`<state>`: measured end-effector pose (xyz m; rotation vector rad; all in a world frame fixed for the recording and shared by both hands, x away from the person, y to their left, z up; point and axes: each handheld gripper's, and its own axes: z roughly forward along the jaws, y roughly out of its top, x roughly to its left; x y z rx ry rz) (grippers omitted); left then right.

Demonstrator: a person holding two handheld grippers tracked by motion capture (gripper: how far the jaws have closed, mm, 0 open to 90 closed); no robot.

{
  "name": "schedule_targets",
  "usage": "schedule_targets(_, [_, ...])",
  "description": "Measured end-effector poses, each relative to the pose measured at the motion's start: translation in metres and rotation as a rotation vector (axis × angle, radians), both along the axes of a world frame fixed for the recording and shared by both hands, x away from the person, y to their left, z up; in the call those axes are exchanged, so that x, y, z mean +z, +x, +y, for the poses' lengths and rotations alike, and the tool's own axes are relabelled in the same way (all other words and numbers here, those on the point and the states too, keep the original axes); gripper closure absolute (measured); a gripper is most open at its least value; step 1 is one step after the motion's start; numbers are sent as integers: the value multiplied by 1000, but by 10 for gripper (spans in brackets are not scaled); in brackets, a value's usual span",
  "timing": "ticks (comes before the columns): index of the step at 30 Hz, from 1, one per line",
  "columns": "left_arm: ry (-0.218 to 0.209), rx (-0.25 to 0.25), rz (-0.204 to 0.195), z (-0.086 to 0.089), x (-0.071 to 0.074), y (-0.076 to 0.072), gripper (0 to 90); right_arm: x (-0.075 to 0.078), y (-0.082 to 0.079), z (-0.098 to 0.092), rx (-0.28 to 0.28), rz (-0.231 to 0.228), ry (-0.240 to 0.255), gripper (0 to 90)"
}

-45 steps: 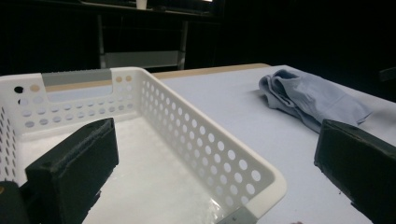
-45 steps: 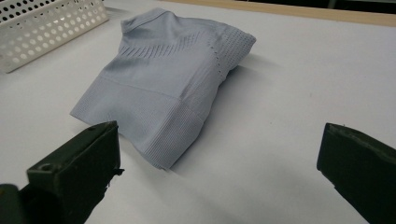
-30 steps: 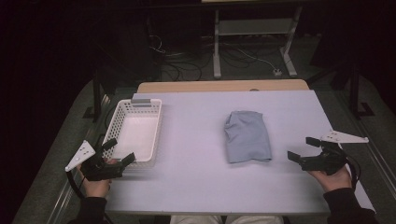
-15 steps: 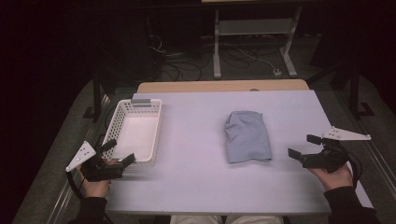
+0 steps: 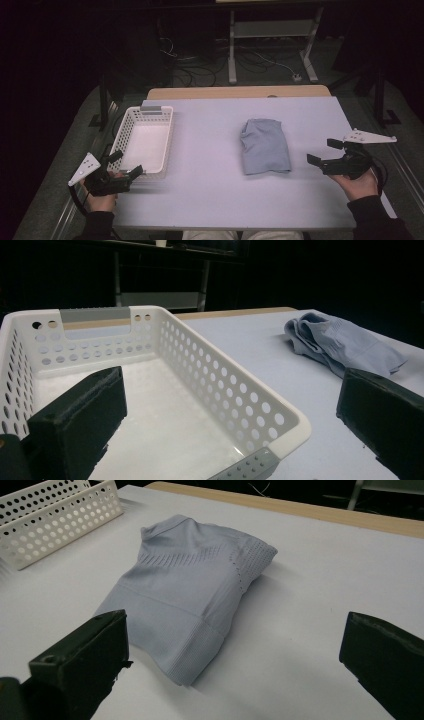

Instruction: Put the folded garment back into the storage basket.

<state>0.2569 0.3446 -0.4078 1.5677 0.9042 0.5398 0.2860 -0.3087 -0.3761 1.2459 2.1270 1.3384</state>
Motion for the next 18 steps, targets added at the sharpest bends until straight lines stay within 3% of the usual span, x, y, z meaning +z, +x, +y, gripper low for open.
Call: schedule_targets(18, [3,2,2,1,0,-1,0,23,11,6,25,-13,-31,0])
